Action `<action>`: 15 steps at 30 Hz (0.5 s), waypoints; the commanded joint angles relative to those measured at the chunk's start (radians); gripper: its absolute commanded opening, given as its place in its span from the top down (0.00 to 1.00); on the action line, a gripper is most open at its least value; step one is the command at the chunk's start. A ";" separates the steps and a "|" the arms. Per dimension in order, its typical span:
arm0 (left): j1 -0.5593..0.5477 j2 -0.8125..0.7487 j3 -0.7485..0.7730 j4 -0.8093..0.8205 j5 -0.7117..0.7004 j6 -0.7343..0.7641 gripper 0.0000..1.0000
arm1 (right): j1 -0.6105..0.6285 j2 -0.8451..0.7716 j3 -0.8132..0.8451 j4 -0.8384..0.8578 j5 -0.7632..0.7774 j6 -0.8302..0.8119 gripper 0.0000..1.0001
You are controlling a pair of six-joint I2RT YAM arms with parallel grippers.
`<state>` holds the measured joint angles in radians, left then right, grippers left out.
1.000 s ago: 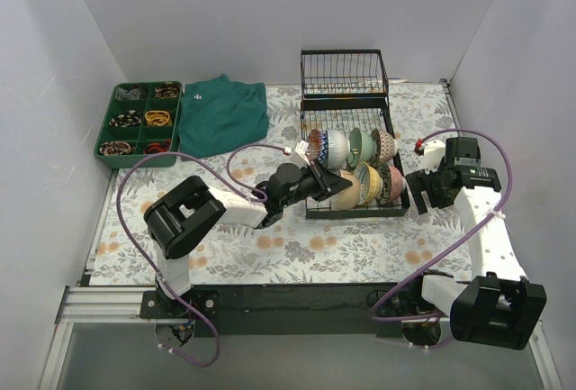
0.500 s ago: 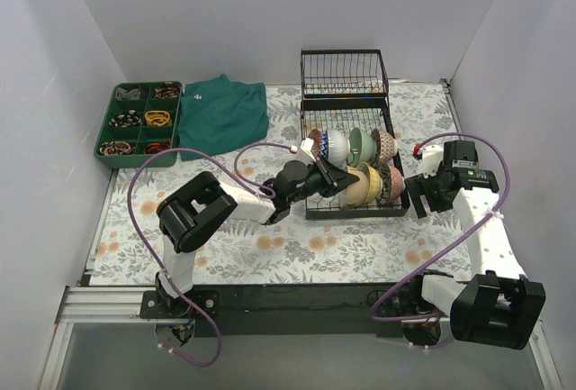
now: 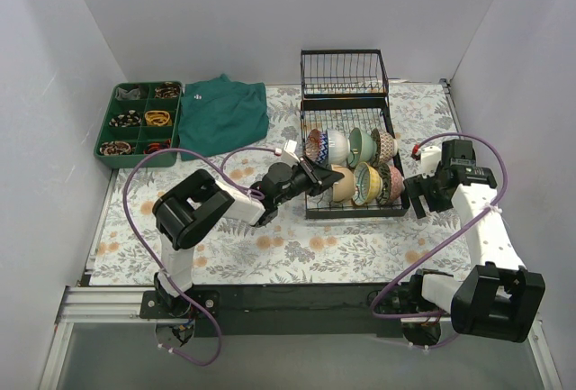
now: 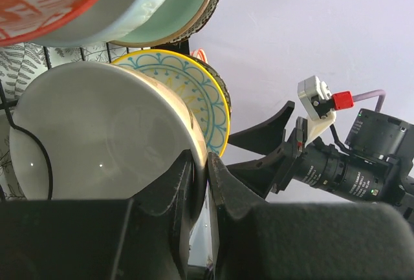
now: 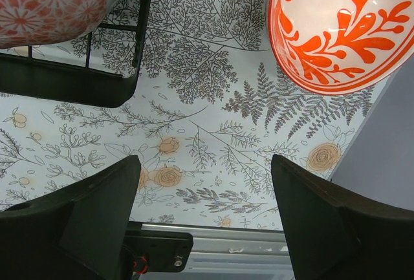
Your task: Load the bowls into the dish rack
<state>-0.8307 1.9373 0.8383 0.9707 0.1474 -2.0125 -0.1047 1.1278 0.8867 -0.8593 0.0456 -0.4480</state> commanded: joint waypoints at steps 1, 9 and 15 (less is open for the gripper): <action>-0.013 -0.055 -0.027 -0.064 0.046 0.000 0.94 | -0.004 0.017 0.037 0.017 -0.001 -0.004 0.10; 0.010 -0.106 -0.018 -0.067 0.145 0.119 0.30 | -0.004 0.012 0.066 0.020 0.013 -0.012 0.09; 0.087 -0.164 0.034 -0.192 0.355 0.173 0.23 | -0.004 0.001 0.066 0.029 0.025 -0.035 0.09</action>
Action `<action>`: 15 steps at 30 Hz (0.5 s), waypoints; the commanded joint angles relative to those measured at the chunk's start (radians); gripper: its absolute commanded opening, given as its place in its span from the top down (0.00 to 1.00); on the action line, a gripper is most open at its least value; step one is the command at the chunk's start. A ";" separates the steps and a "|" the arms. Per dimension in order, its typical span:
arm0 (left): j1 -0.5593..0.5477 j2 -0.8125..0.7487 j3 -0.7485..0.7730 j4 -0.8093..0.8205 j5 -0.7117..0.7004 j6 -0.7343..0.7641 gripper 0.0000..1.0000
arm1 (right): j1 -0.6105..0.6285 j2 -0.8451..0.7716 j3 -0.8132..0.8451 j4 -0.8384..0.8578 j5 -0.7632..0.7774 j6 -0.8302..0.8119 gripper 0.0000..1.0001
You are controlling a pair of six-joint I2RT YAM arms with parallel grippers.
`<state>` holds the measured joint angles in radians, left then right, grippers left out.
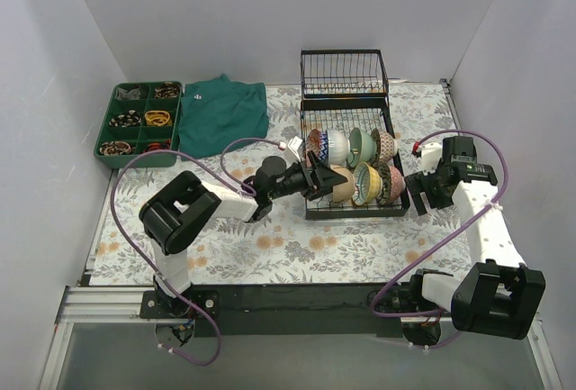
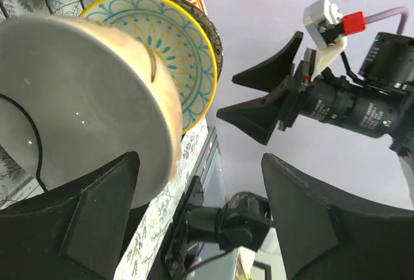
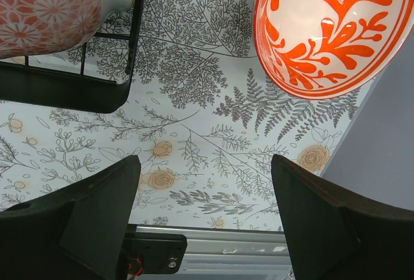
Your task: Load the bowls into the dish rack
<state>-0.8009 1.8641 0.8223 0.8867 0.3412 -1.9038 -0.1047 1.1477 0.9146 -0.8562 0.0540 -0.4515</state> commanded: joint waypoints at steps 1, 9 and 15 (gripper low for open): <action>0.087 -0.103 0.058 -0.139 0.195 0.072 0.22 | -0.004 -0.025 0.035 0.031 0.018 -0.039 0.09; 0.210 -0.178 0.171 -0.577 0.419 0.386 0.21 | -0.042 -0.022 -0.014 0.172 -0.005 -0.196 0.10; 0.269 -0.288 0.284 -0.946 0.441 0.745 0.22 | -0.122 0.061 -0.014 0.293 -0.124 -0.217 0.15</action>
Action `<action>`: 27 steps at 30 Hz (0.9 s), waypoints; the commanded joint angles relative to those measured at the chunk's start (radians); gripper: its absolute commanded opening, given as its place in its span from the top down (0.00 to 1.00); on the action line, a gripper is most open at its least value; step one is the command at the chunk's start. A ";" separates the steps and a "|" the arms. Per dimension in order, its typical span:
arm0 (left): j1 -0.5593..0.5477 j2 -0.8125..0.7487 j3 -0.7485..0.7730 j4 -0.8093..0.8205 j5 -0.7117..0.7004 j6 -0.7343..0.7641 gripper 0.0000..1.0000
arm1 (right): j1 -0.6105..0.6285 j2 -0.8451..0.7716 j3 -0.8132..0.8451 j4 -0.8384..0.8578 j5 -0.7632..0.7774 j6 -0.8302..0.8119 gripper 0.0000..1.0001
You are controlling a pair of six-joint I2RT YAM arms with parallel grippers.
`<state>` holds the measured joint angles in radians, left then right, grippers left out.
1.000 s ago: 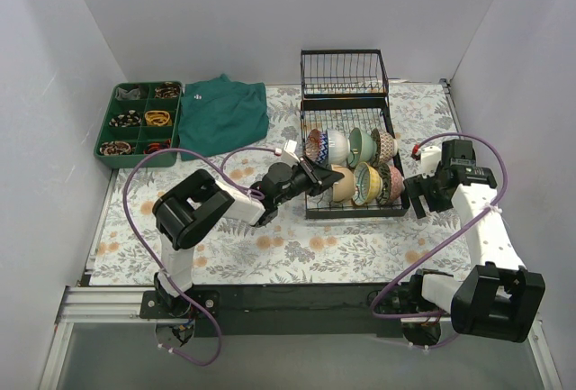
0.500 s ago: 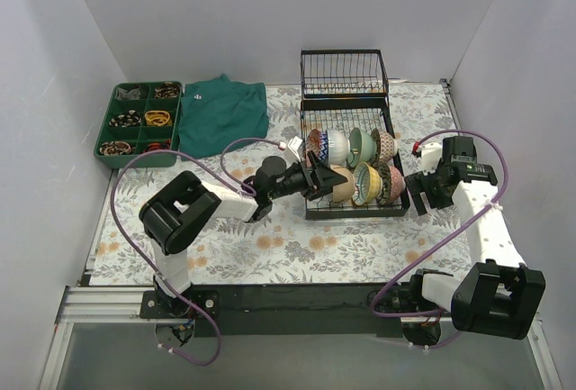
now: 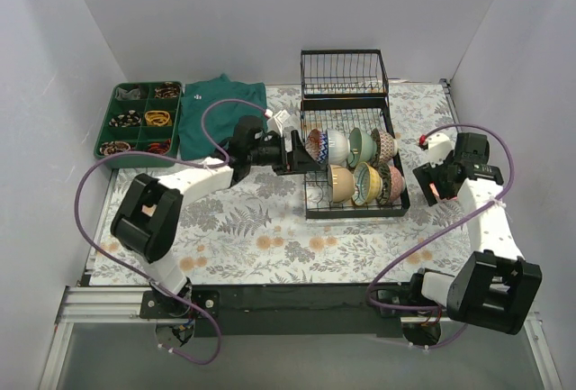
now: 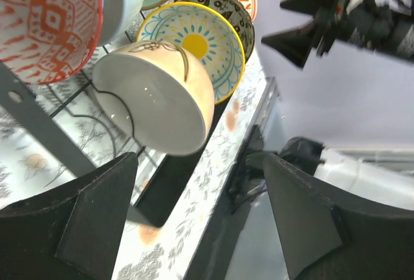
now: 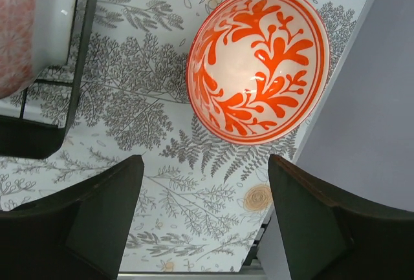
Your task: Load the bowls into the dish rack
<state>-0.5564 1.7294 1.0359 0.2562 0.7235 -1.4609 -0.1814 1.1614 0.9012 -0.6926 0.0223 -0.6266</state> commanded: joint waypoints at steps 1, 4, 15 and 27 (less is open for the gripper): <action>0.029 -0.195 0.082 -0.363 0.027 0.403 0.22 | -0.050 0.076 -0.004 0.143 -0.126 -0.042 0.16; 0.030 -0.272 0.116 -0.500 -0.065 0.581 0.22 | -0.056 0.121 -0.025 0.205 -0.189 -0.068 0.20; 0.073 -0.347 0.210 -0.722 -0.243 0.820 0.21 | -0.058 0.228 -0.076 0.354 -0.211 -0.173 0.31; 0.190 -0.263 0.348 -0.750 -0.280 0.919 0.21 | -0.058 0.197 -0.111 0.317 -0.214 -0.258 0.88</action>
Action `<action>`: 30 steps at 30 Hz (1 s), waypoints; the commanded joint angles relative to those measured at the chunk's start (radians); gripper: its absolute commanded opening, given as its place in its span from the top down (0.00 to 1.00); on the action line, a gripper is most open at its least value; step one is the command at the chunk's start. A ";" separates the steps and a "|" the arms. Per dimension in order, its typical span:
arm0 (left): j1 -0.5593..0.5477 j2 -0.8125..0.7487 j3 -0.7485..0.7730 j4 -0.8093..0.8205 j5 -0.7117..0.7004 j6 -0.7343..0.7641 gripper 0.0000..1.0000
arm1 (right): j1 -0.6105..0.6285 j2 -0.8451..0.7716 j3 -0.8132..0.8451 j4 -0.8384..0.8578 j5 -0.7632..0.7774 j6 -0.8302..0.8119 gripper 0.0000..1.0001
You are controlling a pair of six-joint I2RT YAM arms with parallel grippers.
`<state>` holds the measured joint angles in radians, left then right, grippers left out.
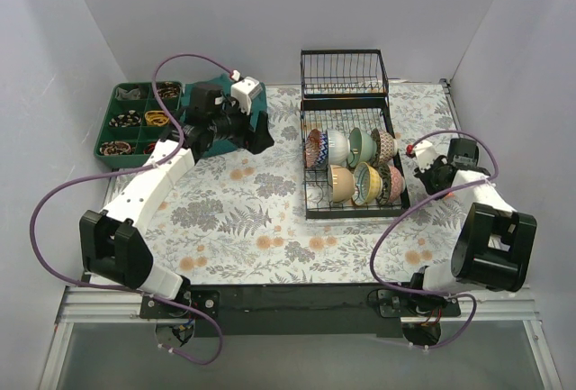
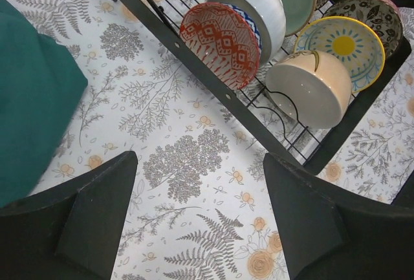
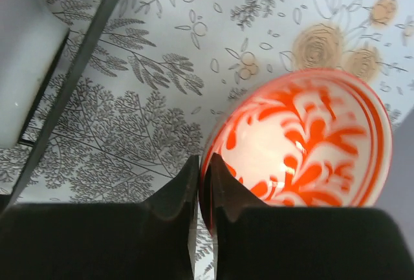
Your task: Load the bowls into the dish rack
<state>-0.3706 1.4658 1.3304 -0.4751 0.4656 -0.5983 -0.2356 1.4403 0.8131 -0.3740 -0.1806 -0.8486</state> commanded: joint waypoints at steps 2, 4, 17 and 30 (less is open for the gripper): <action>0.004 0.002 0.059 -0.013 -0.018 0.064 0.21 | -0.004 -0.130 -0.034 -0.017 -0.022 -0.049 0.96; 0.006 0.002 0.061 -0.007 -0.028 0.075 0.21 | -0.005 -0.211 -0.034 -0.055 -0.046 -0.078 0.99; 0.024 0.022 0.118 0.041 -0.093 0.085 0.20 | 0.054 -0.480 0.205 -0.483 -0.348 -0.243 0.99; 0.191 -0.105 0.078 -0.025 -0.166 0.075 0.12 | 1.051 -0.453 0.222 -0.455 -0.204 -0.060 0.99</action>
<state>-0.2180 1.4914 1.4162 -0.4606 0.3119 -0.5316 0.6956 0.9005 0.9783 -0.8848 -0.4450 -0.9665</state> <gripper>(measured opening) 0.873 0.064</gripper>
